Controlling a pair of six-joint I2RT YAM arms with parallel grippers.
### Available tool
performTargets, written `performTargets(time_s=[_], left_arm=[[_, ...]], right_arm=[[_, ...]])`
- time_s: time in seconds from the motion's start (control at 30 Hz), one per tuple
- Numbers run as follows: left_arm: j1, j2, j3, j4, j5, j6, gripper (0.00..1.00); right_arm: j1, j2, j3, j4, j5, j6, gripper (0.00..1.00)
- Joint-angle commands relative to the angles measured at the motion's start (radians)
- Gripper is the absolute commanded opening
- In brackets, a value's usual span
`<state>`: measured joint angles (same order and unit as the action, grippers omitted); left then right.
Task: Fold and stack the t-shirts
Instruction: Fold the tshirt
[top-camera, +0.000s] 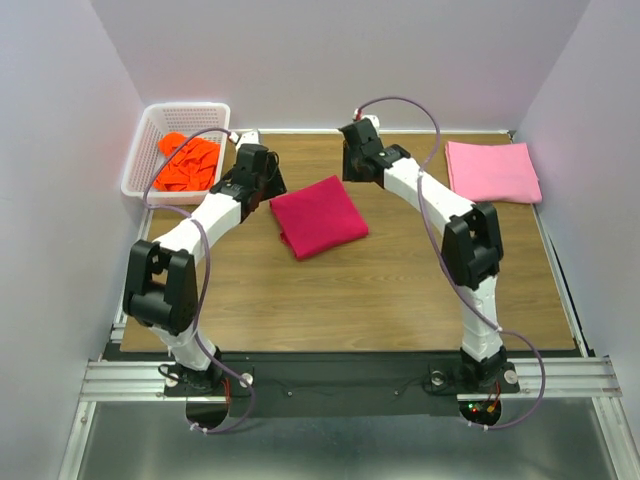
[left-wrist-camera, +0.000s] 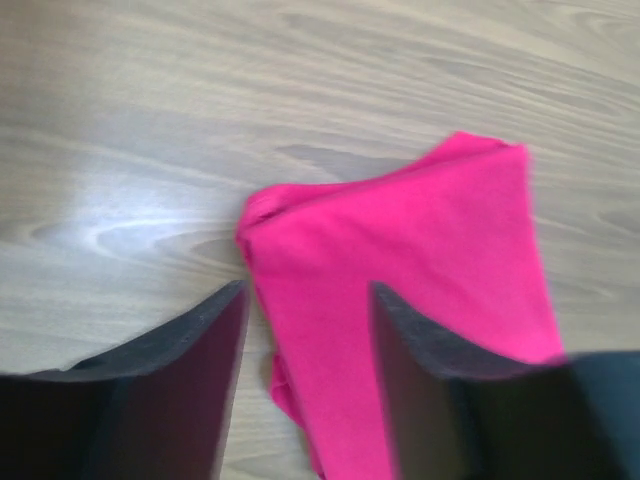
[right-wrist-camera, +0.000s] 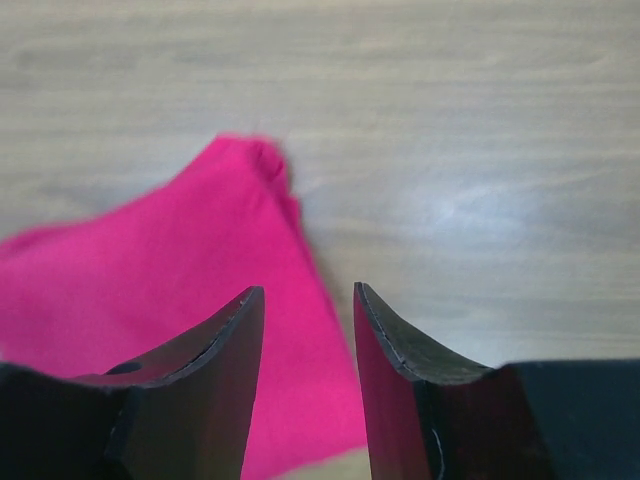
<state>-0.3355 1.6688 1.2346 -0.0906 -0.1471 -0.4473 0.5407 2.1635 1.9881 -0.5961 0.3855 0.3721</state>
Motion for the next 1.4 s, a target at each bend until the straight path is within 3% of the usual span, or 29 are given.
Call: performTargets(time_s=[0.0, 0.13, 0.33, 0.67, 0.9, 0.97, 1.07, 1.1, 1.27, 1.37], left_arm=[[-0.028, -0.075, -0.035, 0.066, 0.102, 0.022, 0.55], [-0.039, -0.005, -0.041, 0.084, 0.139, 0.01, 0.5], [0.015, 0.129, -0.004, 0.144, 0.139, -0.001, 0.34], [0.076, 0.33, 0.106, 0.13, 0.175, 0.048, 0.33], [0.115, 0.405, 0.23, 0.115, 0.208, 0.105, 0.37], [0.115, 0.39, 0.267, 0.115, 0.211, 0.124, 0.43], [0.115, 0.312, 0.252, 0.115, 0.228, 0.111, 0.67], [0.115, 0.286, 0.235, 0.121, 0.231, 0.099, 0.71], [0.115, 0.18, 0.172, 0.18, 0.265, 0.099, 0.72], [0.115, 0.21, 0.193, 0.178, 0.274, 0.119, 0.66]], right_arm=[[-0.025, -0.152, -0.138, 0.088, -0.205, 0.033, 0.47], [-0.091, -0.246, -0.396, 0.231, -0.448, 0.042, 0.47], [-0.165, -0.295, -0.597, 0.453, -0.756, 0.041, 0.47], [-0.2, -0.197, -0.768, 0.637, -0.872, 0.051, 0.44], [-0.199, -0.286, -0.856, 0.66, -0.858, 0.087, 0.42], [-0.199, -0.322, -0.851, 0.656, -0.826, 0.096, 0.42], [-0.199, -0.341, -0.76, 0.619, -0.784, 0.108, 0.44], [-0.2, -0.335, -0.729, 0.607, -0.774, 0.111, 0.45], [-0.206, -0.199, -0.478, 0.604, -0.907, 0.139, 0.45], [-0.206, -0.047, -0.258, 0.613, -0.976, 0.183, 0.45]])
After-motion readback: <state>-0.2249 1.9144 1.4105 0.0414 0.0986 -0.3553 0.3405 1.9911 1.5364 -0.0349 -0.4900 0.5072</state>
